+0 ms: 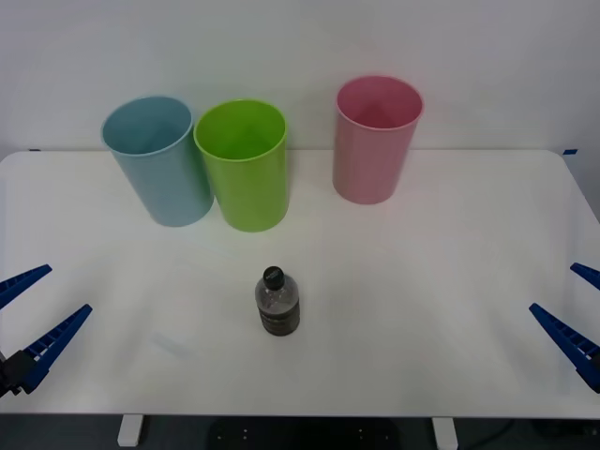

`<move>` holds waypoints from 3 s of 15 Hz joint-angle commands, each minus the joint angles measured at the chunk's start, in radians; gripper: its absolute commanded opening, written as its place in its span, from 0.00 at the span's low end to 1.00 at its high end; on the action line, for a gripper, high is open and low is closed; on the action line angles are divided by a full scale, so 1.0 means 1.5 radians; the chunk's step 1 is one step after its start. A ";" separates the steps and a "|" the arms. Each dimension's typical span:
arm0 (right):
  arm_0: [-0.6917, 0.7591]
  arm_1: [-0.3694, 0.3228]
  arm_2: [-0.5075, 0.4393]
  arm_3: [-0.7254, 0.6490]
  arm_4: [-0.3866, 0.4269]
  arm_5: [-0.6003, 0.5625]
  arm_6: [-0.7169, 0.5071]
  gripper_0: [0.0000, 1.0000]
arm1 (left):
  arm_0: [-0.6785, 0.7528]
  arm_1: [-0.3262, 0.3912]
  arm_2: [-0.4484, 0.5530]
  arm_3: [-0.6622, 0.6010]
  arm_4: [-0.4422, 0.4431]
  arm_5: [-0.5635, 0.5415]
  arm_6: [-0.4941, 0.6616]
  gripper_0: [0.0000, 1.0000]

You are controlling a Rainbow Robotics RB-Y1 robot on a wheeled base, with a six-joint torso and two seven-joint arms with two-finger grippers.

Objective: Grasp the object on the table and drop it into the matching bin: aluminum can to the light blue bin, PET bottle to the pink bin.

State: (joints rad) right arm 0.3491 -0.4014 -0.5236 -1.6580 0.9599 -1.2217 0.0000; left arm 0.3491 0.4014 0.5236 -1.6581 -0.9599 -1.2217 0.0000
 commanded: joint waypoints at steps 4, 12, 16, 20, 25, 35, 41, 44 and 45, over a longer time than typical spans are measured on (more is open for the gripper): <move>0.017 -0.002 0.008 0.008 0.001 0.008 -0.001 1.00 | 0.000 0.000 0.000 0.000 0.000 0.000 0.000 1.00; 0.009 -0.020 0.069 0.008 0.002 0.011 0.017 1.00 | 0.000 0.000 0.000 0.000 0.000 0.000 0.000 1.00; -0.007 -0.027 0.115 0.008 0.015 0.015 0.030 1.00 | 0.000 0.000 0.000 0.000 0.000 0.000 0.000 1.00; -0.036 -0.026 0.141 0.008 0.056 0.020 0.043 1.00 | 0.000 0.000 0.000 0.000 0.000 0.000 0.000 1.00; -0.064 -0.026 0.182 0.008 0.080 0.022 0.094 1.00 | 0.000 0.000 0.000 0.000 0.000 0.000 0.000 1.00; -0.172 -0.027 0.303 0.120 0.080 0.026 0.151 1.00 | 0.000 0.000 0.000 0.000 0.000 0.000 0.000 1.00; -0.238 -0.026 0.382 0.173 0.083 0.058 0.178 1.00 | 0.000 0.000 0.000 0.000 0.000 0.000 0.000 1.00; -0.257 -0.027 0.431 0.174 0.083 0.103 0.193 1.00 | 0.000 0.000 0.000 0.000 0.000 0.000 0.000 1.00; -0.261 -0.027 0.443 0.175 0.083 0.111 0.196 1.00 | 0.000 0.000 0.000 0.000 0.000 0.000 0.000 1.00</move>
State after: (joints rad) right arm -0.0367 -0.4413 0.1240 -1.3970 1.0845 -1.0693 0.2895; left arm 0.3490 0.4014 0.5236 -1.6581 -0.9599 -1.2217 0.0000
